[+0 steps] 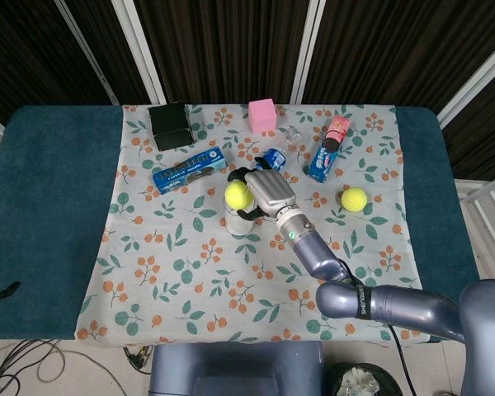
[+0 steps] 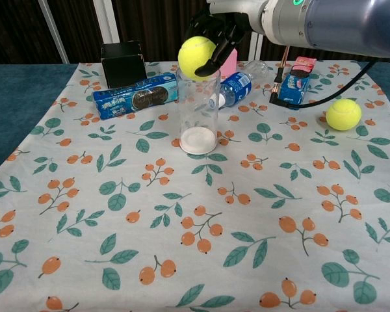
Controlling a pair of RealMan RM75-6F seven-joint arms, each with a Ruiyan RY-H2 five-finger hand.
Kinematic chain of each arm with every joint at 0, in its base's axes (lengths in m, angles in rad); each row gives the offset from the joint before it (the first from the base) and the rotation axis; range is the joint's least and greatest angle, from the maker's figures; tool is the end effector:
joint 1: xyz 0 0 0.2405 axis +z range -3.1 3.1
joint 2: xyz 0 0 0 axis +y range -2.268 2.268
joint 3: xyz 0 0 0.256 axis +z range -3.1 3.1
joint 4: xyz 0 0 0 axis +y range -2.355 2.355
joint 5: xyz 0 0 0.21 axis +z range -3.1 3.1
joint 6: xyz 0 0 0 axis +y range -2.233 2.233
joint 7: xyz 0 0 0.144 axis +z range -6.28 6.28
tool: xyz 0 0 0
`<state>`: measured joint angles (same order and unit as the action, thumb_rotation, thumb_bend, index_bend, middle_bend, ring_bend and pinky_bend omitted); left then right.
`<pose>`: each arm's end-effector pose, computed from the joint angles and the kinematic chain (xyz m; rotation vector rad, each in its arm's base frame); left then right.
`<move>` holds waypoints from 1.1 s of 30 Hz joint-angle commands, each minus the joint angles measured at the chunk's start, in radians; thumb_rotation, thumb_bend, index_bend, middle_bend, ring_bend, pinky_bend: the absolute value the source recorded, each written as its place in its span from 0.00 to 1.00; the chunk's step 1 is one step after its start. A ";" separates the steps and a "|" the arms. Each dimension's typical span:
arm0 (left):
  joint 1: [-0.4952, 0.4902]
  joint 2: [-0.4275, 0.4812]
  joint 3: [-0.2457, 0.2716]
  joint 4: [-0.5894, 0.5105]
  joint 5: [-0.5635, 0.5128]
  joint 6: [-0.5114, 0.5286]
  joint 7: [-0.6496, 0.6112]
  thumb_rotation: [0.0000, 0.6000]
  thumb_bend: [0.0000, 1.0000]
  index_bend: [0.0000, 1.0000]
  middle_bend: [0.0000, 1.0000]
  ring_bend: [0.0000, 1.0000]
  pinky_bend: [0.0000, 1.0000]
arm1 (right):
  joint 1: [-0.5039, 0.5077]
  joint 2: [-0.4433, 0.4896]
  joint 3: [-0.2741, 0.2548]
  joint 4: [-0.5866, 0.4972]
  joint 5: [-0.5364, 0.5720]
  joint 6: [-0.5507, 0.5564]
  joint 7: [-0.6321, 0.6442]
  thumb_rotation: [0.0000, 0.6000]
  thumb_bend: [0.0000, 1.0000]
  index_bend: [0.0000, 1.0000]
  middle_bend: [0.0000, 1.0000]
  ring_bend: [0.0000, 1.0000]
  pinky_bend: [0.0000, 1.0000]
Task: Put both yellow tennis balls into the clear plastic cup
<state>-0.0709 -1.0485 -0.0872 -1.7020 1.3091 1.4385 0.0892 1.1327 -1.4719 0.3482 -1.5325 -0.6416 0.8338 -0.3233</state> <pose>-0.3249 0.1810 0.1818 -1.2492 -0.9516 -0.7519 -0.0121 -0.4111 0.0133 1.8335 -1.1595 1.1129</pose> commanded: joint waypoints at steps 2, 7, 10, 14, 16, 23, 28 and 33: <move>0.000 0.000 0.000 -0.002 -0.002 0.000 0.002 1.00 0.02 0.00 0.00 0.00 0.00 | 0.004 0.013 -0.002 -0.011 0.021 -0.005 -0.006 1.00 0.37 0.22 0.19 0.26 0.00; 0.000 -0.001 0.000 -0.003 -0.001 0.000 0.005 1.00 0.02 0.00 0.00 0.00 0.00 | 0.005 0.031 0.007 -0.025 0.040 0.007 -0.002 1.00 0.36 0.21 0.17 0.23 0.00; 0.000 -0.001 0.000 -0.003 -0.002 0.000 0.007 1.00 0.02 0.00 0.00 0.00 0.00 | 0.003 0.044 0.012 -0.034 0.044 0.020 0.000 1.00 0.36 0.21 0.17 0.23 0.00; 0.000 -0.001 0.000 -0.003 -0.002 0.000 0.008 1.00 0.02 0.00 0.00 0.00 0.00 | -0.013 0.077 0.022 -0.049 0.038 0.048 0.010 1.00 0.36 0.21 0.17 0.22 0.00; 0.000 -0.002 0.000 -0.003 -0.003 0.001 0.010 1.00 0.02 0.00 0.00 0.00 0.00 | -0.029 0.099 0.025 -0.055 0.032 0.068 0.015 1.00 0.36 0.21 0.17 0.22 0.00; 0.000 -0.003 0.001 -0.004 0.000 0.003 0.013 1.00 0.02 0.00 0.00 0.00 0.00 | -0.097 0.178 -0.016 -0.064 -0.002 0.122 0.002 1.00 0.36 0.20 0.15 0.20 0.00; 0.001 -0.005 0.003 -0.007 0.002 0.004 0.020 1.00 0.02 0.00 0.00 0.00 0.00 | -0.155 0.210 -0.081 -0.052 0.008 0.120 -0.013 1.00 0.35 0.19 0.13 0.18 0.00; 0.001 -0.007 0.002 -0.006 0.005 0.008 0.024 1.00 0.02 0.00 0.00 0.00 0.00 | -0.199 0.205 -0.144 -0.009 0.054 0.127 -0.044 1.00 0.35 0.18 0.12 0.16 0.00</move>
<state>-0.0702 -1.0549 -0.0845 -1.7087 1.3133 1.4457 0.1131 0.9527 -1.2637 0.2231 -1.5613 -0.6048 0.9572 -0.3610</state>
